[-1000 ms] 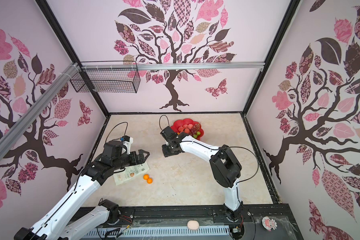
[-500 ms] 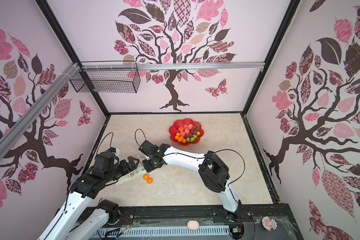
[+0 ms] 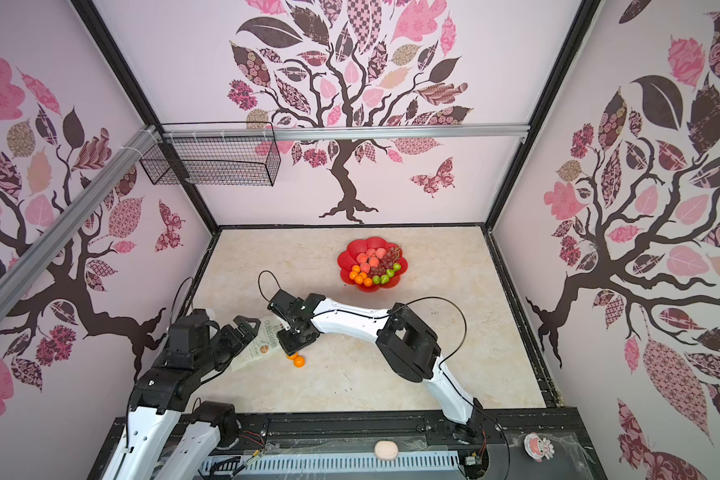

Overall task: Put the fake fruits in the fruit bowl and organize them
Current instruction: 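Lower the right gripper and close it on an orange ball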

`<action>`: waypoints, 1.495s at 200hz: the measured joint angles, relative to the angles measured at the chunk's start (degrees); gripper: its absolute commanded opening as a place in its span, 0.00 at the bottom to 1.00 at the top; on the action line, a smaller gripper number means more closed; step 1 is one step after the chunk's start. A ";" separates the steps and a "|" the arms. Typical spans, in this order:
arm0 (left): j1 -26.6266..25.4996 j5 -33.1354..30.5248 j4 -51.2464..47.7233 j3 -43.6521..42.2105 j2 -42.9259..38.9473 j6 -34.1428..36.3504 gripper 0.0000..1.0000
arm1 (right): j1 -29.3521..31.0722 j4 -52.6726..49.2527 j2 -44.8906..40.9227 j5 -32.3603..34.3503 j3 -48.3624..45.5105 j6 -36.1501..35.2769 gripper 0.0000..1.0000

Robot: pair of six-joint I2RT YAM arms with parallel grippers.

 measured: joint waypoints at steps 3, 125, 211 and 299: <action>0.39 0.31 0.00 -0.02 0.00 0.00 0.98 | 0.02 -0.11 0.20 -0.09 0.04 0.00 0.45; 1.57 4.20 0.76 -0.79 0.50 -0.13 0.99 | 0.22 -2.54 4.90 -1.60 3.85 -0.85 0.46; 1.60 4.42 2.21 -0.81 1.20 0.02 0.99 | 0.22 -2.71 6.43 -1.38 4.31 -1.09 0.44; 1.60 4.33 3.17 -0.79 2.47 2.47 0.98 | 0.20 -3.34 7.10 -0.48 5.68 -1.77 0.38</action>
